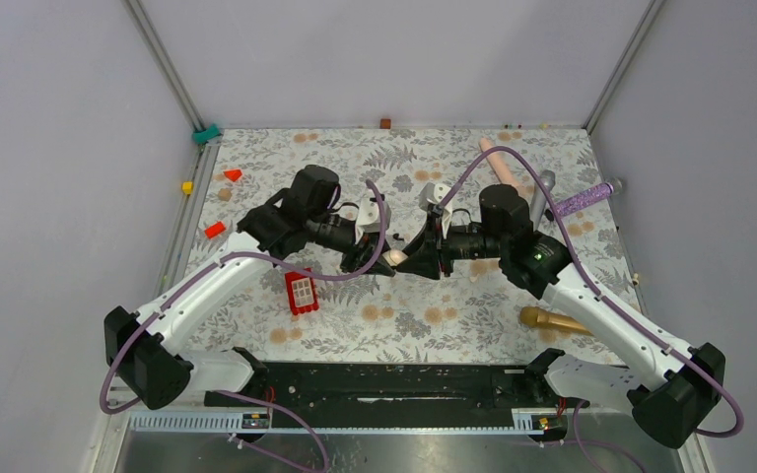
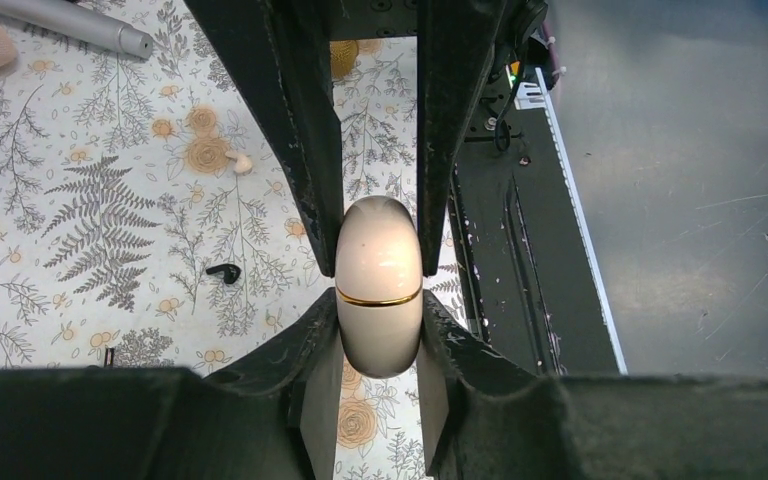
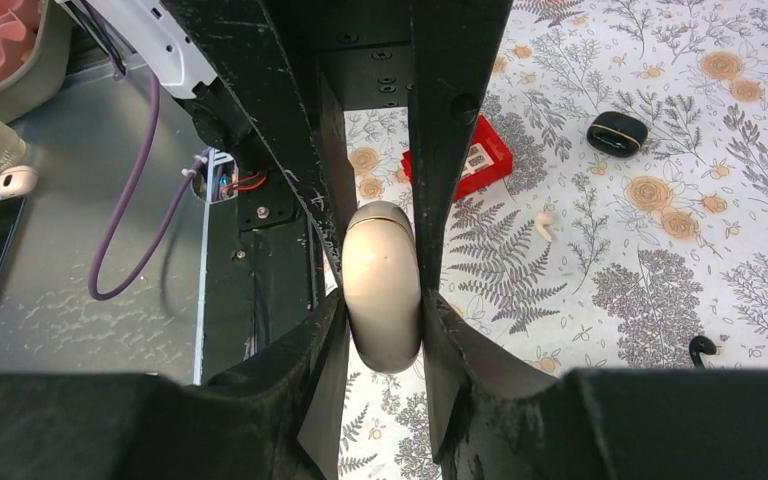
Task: Insert the wireless bluetooth earbuds into the charging case
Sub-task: Open the charging case to the charging case.
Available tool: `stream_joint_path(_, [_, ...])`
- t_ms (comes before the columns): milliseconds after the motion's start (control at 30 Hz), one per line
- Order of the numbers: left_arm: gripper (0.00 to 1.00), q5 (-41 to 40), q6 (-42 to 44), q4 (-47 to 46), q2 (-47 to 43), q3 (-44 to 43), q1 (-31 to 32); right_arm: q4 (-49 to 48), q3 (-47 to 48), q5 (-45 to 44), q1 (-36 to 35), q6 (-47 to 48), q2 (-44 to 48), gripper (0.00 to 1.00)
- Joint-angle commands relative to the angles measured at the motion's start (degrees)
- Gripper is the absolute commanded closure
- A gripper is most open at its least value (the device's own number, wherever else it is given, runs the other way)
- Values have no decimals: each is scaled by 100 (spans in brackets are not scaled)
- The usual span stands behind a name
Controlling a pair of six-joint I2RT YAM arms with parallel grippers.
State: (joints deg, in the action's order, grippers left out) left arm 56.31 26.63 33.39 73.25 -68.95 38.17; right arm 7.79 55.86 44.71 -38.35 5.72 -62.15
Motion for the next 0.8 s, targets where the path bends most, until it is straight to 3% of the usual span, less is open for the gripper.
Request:
stream_joint_path(0, [95, 453, -101, -236, 1, -326, 45, -345, -26, 37, 50, 22, -49, 88])
stream_joint_path(33, [100, 427, -85, -236, 11, -312, 54, -349, -23, 30, 55, 26, -44, 87])
stream_joint_path(100, [100, 351, -22, -242, 6, -256, 65, -326, -10, 14, 72, 37, -30, 82])
stream_joint_path(167, [100, 282, 129, -136, -11, -213, 73, -298, 18, -32, 111, 58, -3, 68])
stream_joint_path(200, [100, 261, 229, -56, -13, -212, 79, -288, 28, -67, 135, 67, 20, 56])
stream_joint_path(300, [100, 255, 478, 119, -49, -179, 106, -282, 23, -181, 223, 110, 74, 44])
stream_joint_path(767, [100, 144, 738, 256, -73, -85, 162, 28, 58, -498, 430, 570, 396, 29])
